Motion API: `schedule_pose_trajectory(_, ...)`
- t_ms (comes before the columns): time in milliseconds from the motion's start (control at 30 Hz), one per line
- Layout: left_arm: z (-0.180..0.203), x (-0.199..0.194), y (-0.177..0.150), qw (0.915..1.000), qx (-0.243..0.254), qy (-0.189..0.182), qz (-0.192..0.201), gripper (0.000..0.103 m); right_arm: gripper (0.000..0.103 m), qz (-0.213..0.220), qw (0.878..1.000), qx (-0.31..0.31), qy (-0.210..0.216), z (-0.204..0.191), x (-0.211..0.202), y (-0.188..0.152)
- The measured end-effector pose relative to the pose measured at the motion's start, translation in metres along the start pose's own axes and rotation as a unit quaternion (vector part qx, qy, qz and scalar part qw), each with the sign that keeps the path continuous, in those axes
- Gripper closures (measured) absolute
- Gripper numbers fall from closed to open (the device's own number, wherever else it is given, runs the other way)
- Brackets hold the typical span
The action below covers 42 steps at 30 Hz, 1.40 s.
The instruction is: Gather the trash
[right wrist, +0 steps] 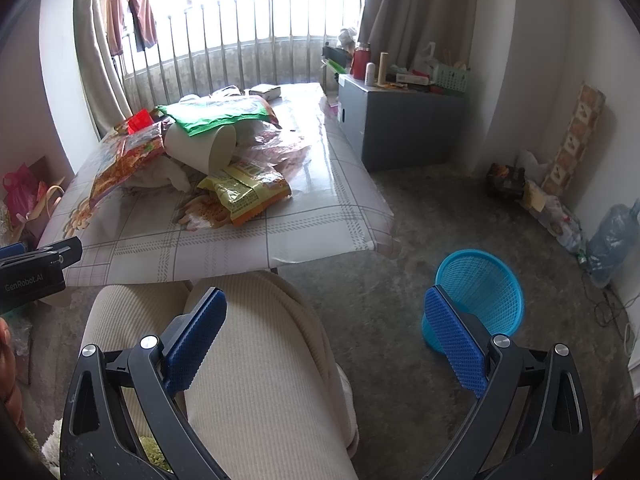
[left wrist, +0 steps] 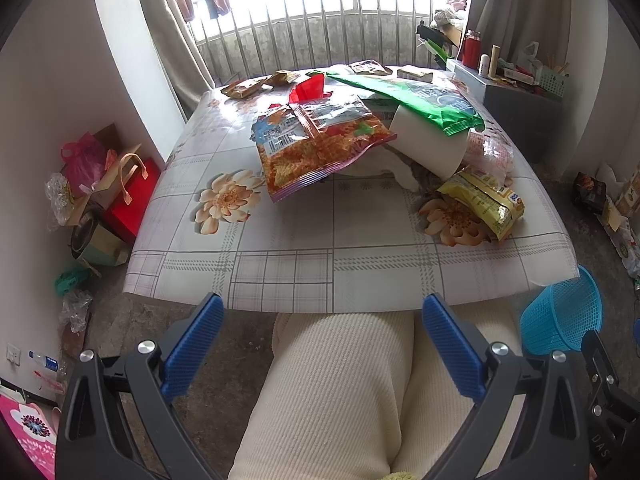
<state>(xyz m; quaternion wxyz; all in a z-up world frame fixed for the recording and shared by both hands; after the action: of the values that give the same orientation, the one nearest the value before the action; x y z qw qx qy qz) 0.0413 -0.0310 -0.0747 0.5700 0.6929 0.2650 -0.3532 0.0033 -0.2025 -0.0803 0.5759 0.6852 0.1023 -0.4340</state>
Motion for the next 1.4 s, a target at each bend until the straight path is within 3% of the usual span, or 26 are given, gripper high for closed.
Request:
schedule_pose_trajectory(633, -0.004, 0.021, 0.000, 0.9999, 0.000, 0.003, -0.011, 0.006, 0.008, -0.007, 1.000, 0.017, 0.008, 0.004, 0.015, -0.002)
schedule_pose_trajectory(967, -0.011, 0.045, 0.019, 0.9998, -0.007, -0.015, -0.010, 0.006, 0.008, 0.027, 0.998, 0.045, 0.024, 0.014, 0.029, 0.016)
schedule_pose_trajectory(1167, -0.003, 0.050, 0.039, 0.9968, -0.002, -0.076, 0.025, 0.006, 0.008, 0.015, 0.997, 0.057, 0.051, 0.015, 0.044, 0.033)
schedule_pose_trajectory(1300, 0.009, 0.041, 0.062, 0.9870, -0.009, -0.146, 0.067, 0.006, 0.008, -0.002, 0.995, 0.070, 0.068, 0.018, 0.054, 0.045)
schedule_pose_trajectory(1400, 0.014, 0.038, 0.080, 0.9805, -0.030, -0.182, 0.068, 0.006, 0.008, -0.009, 0.993, 0.083, 0.082, 0.021, 0.061, 0.055)
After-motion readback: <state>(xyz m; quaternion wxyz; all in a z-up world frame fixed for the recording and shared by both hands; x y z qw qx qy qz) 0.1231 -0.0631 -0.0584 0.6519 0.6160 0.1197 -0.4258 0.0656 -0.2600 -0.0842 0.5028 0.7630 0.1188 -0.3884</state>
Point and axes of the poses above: each gripper's, at about its wrist camera, not at the fingertips, and x roughly the way its jaws point, z to its right, y to its top, the point moved 10 cm from there along x, roughly the way its jaws point, and after that the axes turned 1 degree about -y, right-handed, at the moved point
